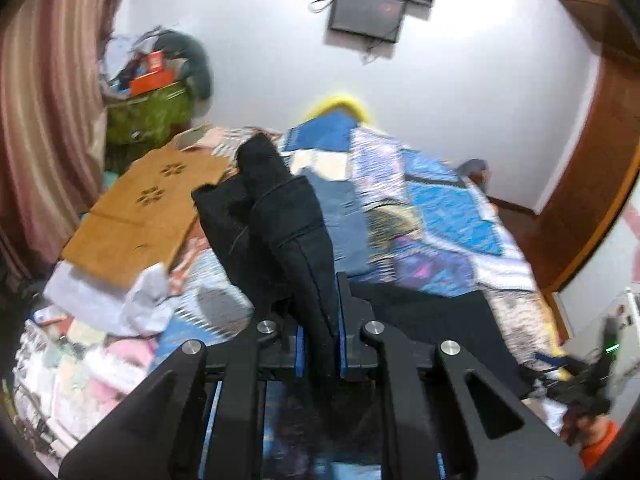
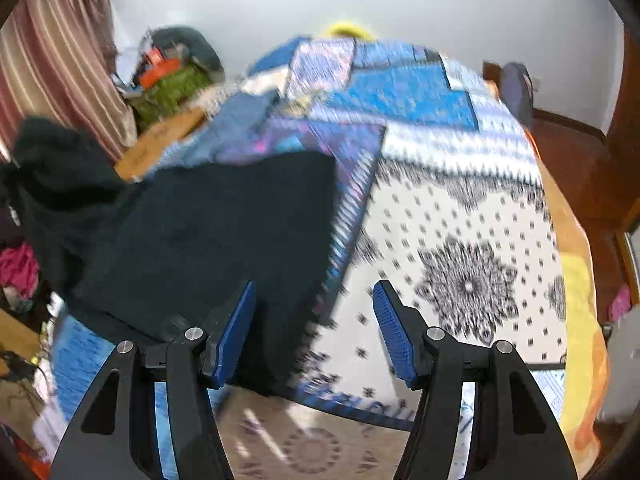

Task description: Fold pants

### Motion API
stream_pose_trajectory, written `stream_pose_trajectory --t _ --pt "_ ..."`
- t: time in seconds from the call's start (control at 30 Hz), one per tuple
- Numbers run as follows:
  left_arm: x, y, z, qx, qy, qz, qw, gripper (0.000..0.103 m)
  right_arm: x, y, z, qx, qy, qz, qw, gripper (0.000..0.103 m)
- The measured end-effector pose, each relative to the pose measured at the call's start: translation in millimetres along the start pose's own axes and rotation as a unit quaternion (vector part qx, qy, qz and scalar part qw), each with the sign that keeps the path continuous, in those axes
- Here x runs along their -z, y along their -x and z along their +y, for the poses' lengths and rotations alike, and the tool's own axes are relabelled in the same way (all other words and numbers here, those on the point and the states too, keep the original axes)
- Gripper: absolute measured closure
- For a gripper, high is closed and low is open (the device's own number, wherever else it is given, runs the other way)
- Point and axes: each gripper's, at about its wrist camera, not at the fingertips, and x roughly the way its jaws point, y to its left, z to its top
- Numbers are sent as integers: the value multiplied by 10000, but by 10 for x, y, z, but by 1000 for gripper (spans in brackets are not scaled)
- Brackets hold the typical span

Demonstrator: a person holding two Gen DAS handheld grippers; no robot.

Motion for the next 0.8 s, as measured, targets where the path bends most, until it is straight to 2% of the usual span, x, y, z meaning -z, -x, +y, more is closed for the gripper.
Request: stream_pose_trajectory --t 0.07,0.23,0.4,0.47,0.63,0.7,0.8 --pt "-70 3 -198 190 -116 7 9998 92 57 -126 -13 -130 -16 184 9997 46" --pt "-173 -98 -662 653 -357 110 9972 93 66 -155 27 -264 -45 86 9996 46" --pt "-147 -197 -1199 1235 -707 266 9895 93 65 -176 8 -392 -66 84 9992 46" --pt "-39 -277 -1463 1438 -996 393 9838 93 68 -178 4 -430 -102 87 9990 46" --pt "347 -463 -1962 1685 -1591 821 9693 93 82 -211 -35 -535 -177 70 9984 46" --pt "567 -520 -2133 1708 -1929 968 9614 93 89 -210 -40 -547 -199 67 9983 46" --pt "758 -620 -2236 1667 -2193 1196 9539 92 94 -195 -49 -556 -230 68 9982 46"
